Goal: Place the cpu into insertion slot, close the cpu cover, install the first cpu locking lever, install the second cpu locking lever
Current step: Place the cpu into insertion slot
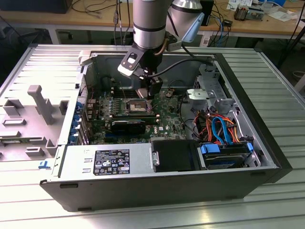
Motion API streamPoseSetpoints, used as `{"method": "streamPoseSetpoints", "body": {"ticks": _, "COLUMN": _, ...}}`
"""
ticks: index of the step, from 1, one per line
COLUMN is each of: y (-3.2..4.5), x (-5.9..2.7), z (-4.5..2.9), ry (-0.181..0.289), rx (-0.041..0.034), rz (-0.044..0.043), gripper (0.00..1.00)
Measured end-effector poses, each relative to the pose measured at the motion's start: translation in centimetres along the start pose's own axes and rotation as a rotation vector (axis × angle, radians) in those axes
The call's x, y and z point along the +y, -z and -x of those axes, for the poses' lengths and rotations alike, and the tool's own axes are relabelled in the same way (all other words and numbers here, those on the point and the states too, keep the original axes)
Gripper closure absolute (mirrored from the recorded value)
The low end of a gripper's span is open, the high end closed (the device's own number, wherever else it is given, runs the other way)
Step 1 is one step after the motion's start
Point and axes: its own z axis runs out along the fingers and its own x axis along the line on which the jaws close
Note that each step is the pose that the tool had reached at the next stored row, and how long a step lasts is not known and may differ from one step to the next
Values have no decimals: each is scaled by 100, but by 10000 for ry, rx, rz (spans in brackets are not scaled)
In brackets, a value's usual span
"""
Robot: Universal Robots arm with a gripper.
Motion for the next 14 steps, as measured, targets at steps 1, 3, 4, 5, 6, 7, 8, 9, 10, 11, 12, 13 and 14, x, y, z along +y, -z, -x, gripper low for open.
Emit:
{"method": "streamPoseSetpoints", "body": {"ticks": 1, "y": -1, "x": 0, "z": 0, "ry": -5, "rx": 0, "rz": 0, "gripper": 46}}
{"method": "streamPoseSetpoints", "body": {"ticks": 3, "y": -4, "x": 0, "z": 0, "ry": -15, "rx": -1, "rz": 0, "gripper": 46}}
{"method": "streamPoseSetpoints", "body": {"ticks": 4, "y": -5, "x": 0, "z": 0, "ry": -19, "rx": -1, "rz": -1, "gripper": 46}}
{"method": "streamPoseSetpoints", "body": {"ticks": 5, "y": -6, "x": 0, "z": 0, "ry": -24, "rx": -1, "rz": 0, "gripper": 46}}
{"method": "streamPoseSetpoints", "body": {"ticks": 6, "y": -7, "x": 0, "z": 0, "ry": -30, "rx": -1, "rz": 0, "gripper": 46}}
{"method": "streamPoseSetpoints", "body": {"ticks": 7, "y": -8, "x": 0, "z": 0, "ry": -36, "rx": -1, "rz": 0, "gripper": 46}}
{"method": "streamPoseSetpoints", "body": {"ticks": 8, "y": -9, "x": 0, "z": 0, "ry": -43, "rx": -1, "rz": 0, "gripper": 46}}
{"method": "streamPoseSetpoints", "body": {"ticks": 9, "y": -9, "x": 0, "z": 0, "ry": -49, "rx": -2, "rz": 0, "gripper": 46}}
{"method": "streamPoseSetpoints", "body": {"ticks": 10, "y": -11, "x": 0, "z": 0, "ry": -62, "rx": -2, "rz": 1, "gripper": 46}}
{"method": "streamPoseSetpoints", "body": {"ticks": 11, "y": -13, "x": 0, "z": 0, "ry": -73, "rx": -2, "rz": 0, "gripper": 46}}
{"method": "streamPoseSetpoints", "body": {"ticks": 12, "y": -14, "x": 0, "z": 0, "ry": -79, "rx": -2, "rz": 1, "gripper": 46}}
{"method": "streamPoseSetpoints", "body": {"ticks": 13, "y": -14, "x": 0, "z": 0, "ry": -84, "rx": -2, "rz": 1, "gripper": 46}}
{"method": "streamPoseSetpoints", "body": {"ticks": 14, "y": -15, "x": 0, "z": 0, "ry": -94, "rx": -3, "rz": 1, "gripper": 46}}
